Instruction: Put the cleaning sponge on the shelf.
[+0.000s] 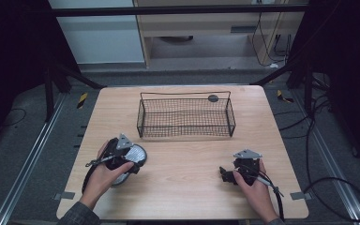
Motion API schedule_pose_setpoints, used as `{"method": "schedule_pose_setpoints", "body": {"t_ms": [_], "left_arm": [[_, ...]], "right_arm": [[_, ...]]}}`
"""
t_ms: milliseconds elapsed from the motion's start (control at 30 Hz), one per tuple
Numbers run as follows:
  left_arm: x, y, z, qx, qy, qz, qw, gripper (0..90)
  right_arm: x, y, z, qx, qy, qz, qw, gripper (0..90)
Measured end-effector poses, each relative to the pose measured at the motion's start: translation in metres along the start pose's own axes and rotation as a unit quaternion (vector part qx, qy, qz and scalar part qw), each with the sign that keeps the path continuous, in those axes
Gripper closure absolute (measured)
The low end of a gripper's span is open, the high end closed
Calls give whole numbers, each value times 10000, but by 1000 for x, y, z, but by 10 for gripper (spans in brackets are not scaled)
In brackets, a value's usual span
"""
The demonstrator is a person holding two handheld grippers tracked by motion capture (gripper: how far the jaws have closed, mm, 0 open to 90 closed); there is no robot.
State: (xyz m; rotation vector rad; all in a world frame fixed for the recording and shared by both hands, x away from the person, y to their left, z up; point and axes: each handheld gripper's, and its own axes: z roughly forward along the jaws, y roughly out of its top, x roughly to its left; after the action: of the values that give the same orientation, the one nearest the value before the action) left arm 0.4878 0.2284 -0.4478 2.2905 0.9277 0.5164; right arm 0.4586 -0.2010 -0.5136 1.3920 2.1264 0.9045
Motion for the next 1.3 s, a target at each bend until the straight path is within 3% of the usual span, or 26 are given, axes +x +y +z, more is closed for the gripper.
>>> {"method": "schedule_pose_setpoints", "body": {"t_ms": [200, 233, 300, 400, 600, 767, 833, 933, 1033, 1133, 1167, 1300], "left_arm": [[13, 0, -8, 432, -11, -39, 9991, 33], [18, 0, -10, 659, -14, -75, 9978, 33], [20, 0, -11, 753, -35, -82, 9971, 34], [25, 5, -15, 1099, 41, 97, 9939, 39], [30, 10, -13, 1354, 129, 176, 9906, 39], [27, 12, -7, 1527, -16, 255, 9879, 39], [26, 12, -1, 1664, -68, 299, 9856, 40], [26, 12, 1, 1722, -87, 287, 9846, 40], [26, 12, 3, 1933, -144, 231, 9808, 39], [27, 10, 4, 2000, -177, 170, 9795, 39], [28, 10, 6, 2080, -172, 171, 9778, 39], [28, 8, 9, 2185, -264, 139, 9754, 42]], "right_arm": [[0, 0, 0, 2, -1, -1, 10000, 4], [0, 0, 0, 9, 4, 28, 10000, 4], [0, 0, 0, 9, 5, 27, 10000, 4], [0, 0, 0, 5, 9, 16, 10000, 4], [0, 0, -1, 6, 15, 14, 10000, 4], [0, 0, 0, 7, 33, 3, 10000, 4], [0, 0, 0, 6, 33, 3, 10000, 4], [0, 0, 0, 2, 29, 3, 10000, 4], [0, 0, -1, 9, 46, 24, 10000, 4], [0, 0, -1, 8, 51, 14, 10000, 4], [0, 0, -1, 8, 53, 13, 10000, 4], [0, 0, -1, 11, 52, 14, 10000, 4]]}}
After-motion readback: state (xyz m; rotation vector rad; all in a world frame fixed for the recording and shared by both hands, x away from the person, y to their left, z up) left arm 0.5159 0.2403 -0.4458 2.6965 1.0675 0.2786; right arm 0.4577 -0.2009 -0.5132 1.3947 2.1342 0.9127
